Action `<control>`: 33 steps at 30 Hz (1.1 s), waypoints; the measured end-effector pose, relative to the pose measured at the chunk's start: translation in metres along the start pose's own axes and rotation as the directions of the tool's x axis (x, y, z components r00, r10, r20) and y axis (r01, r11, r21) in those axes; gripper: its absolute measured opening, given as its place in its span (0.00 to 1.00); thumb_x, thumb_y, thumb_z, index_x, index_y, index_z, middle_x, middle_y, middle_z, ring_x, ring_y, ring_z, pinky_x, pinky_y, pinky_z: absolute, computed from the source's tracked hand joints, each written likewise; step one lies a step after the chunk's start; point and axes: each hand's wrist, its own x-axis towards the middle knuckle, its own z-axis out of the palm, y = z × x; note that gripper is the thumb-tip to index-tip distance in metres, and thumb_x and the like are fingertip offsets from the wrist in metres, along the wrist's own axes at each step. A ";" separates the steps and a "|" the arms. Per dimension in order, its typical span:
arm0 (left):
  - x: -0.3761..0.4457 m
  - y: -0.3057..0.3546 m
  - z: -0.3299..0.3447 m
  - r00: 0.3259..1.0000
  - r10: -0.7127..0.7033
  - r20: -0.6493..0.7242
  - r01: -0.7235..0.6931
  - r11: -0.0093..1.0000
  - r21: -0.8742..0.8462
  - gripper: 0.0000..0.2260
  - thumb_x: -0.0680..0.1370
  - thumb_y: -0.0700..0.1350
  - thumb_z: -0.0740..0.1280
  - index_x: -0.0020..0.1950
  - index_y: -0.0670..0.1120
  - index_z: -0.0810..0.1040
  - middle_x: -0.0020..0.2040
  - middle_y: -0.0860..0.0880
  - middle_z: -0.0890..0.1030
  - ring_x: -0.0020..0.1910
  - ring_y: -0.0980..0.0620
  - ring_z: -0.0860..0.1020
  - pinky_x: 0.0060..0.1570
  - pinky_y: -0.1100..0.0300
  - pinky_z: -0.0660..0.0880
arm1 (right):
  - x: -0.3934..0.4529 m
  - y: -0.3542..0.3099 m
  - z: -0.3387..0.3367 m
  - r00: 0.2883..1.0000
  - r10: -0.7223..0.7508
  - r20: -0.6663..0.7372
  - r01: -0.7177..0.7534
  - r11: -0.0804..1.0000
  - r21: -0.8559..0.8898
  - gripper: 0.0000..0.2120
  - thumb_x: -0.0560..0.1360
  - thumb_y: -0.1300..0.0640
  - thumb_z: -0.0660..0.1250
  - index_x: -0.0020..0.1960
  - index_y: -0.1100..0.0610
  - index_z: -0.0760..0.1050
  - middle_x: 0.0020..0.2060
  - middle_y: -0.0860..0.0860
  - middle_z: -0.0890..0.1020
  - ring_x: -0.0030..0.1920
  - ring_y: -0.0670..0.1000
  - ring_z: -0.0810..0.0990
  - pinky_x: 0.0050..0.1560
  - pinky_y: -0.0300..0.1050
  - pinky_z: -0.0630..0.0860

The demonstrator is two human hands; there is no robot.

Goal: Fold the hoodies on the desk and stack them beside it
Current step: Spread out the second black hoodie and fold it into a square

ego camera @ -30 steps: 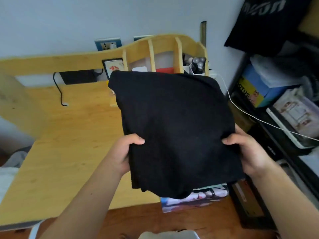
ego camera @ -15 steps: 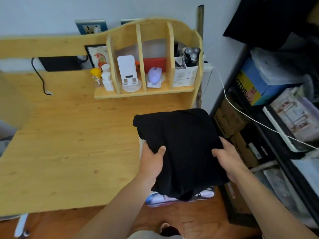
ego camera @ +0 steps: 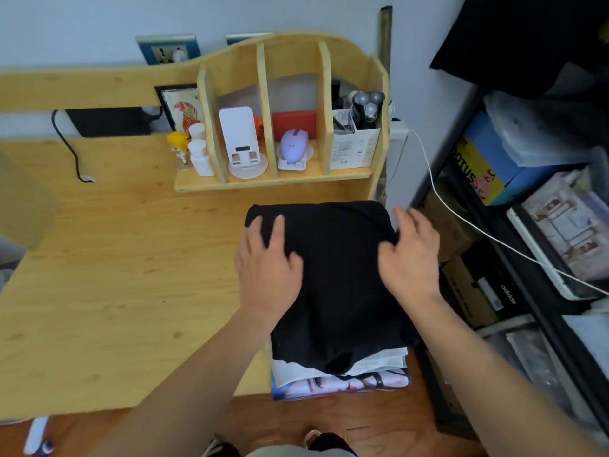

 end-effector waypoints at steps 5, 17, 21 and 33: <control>0.052 0.021 0.037 0.961 -0.060 0.269 0.038 0.995 0.088 0.26 0.84 0.61 0.47 0.83 0.60 0.49 0.84 0.47 0.45 0.82 0.39 0.40 0.78 0.34 0.44 | 0.072 -0.008 0.038 0.958 -0.037 0.285 0.105 0.968 -0.227 0.26 0.85 0.43 0.48 0.81 0.48 0.58 0.80 0.53 0.58 0.79 0.58 0.55 0.78 0.55 0.54; 0.051 -0.010 0.054 0.900 -0.429 -0.079 0.425 0.903 -0.057 0.13 0.85 0.55 0.56 0.52 0.46 0.69 0.38 0.48 0.79 0.37 0.42 0.79 0.41 0.51 0.69 | 0.143 0.016 0.047 0.949 0.235 0.209 -0.237 0.971 -0.018 0.12 0.83 0.55 0.60 0.60 0.54 0.79 0.59 0.52 0.81 0.55 0.53 0.78 0.52 0.42 0.70; 0.064 -0.032 0.030 0.954 -0.276 -0.118 0.267 0.960 -0.085 0.13 0.86 0.51 0.53 0.48 0.44 0.66 0.32 0.47 0.75 0.30 0.41 0.76 0.30 0.51 0.70 | 0.140 0.044 0.038 0.994 0.111 0.019 -0.110 0.993 -0.042 0.12 0.83 0.58 0.57 0.58 0.50 0.78 0.52 0.53 0.82 0.52 0.56 0.80 0.49 0.44 0.72; 0.064 0.032 0.036 0.984 0.174 0.046 -0.180 0.968 0.178 0.24 0.85 0.58 0.51 0.81 0.56 0.62 0.81 0.45 0.61 0.81 0.39 0.55 0.79 0.40 0.52 | 0.095 -0.008 0.043 0.947 -0.318 0.045 0.310 0.870 -0.384 0.26 0.84 0.41 0.47 0.77 0.50 0.66 0.75 0.54 0.66 0.76 0.59 0.60 0.77 0.59 0.57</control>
